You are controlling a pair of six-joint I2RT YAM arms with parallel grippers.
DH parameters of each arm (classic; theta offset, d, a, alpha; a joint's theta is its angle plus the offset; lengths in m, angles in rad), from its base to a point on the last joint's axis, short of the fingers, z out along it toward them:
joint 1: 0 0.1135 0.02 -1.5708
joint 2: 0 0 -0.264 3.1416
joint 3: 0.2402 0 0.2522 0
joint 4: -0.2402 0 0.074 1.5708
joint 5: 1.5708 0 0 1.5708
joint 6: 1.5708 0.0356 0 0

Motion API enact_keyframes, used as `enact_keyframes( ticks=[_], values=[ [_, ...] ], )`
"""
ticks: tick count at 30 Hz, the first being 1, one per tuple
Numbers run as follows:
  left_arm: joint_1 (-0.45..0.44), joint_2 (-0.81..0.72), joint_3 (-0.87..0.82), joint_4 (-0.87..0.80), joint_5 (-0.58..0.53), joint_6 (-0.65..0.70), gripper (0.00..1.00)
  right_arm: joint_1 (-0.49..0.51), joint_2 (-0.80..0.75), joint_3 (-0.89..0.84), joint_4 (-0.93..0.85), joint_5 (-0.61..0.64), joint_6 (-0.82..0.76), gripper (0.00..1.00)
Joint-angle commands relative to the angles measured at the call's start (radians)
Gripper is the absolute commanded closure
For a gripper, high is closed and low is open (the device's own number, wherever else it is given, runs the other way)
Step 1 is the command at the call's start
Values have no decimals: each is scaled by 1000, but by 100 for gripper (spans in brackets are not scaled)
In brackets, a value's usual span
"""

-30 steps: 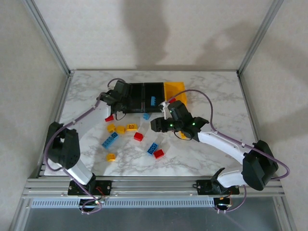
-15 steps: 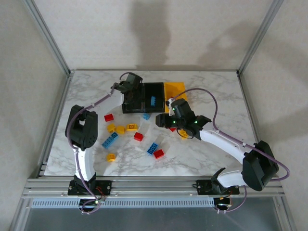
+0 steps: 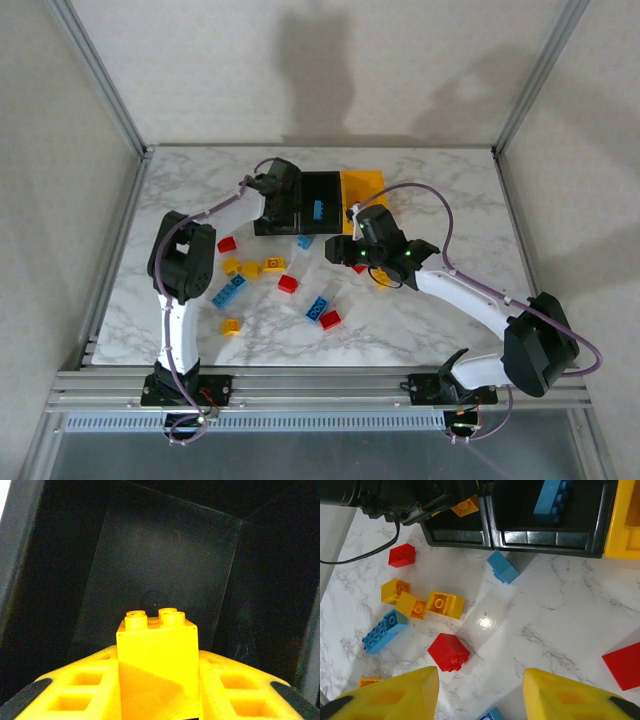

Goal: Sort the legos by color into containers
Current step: Place the lego in the container.

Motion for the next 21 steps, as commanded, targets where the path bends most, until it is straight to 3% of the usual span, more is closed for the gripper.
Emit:
enact_keyframes(
  ticks=[1, 7, 16, 21],
  values=[
    [-1, 15, 22, -24, 2, 23, 67, -9, -6, 12, -18, 19, 3, 52],
    [-1, 22, 15, -19, 6, 21, 66, -13, -11, 18, -27, 22, 1, 52],
    [-1, 10, 6, -19, 8, 25, 54, -14, -24, 18, -36, 29, -2, 53],
    [-2, -21, 2, -23, 3, 26, 53, -16, -38, 18, -44, 40, -1, 52]
  ],
)
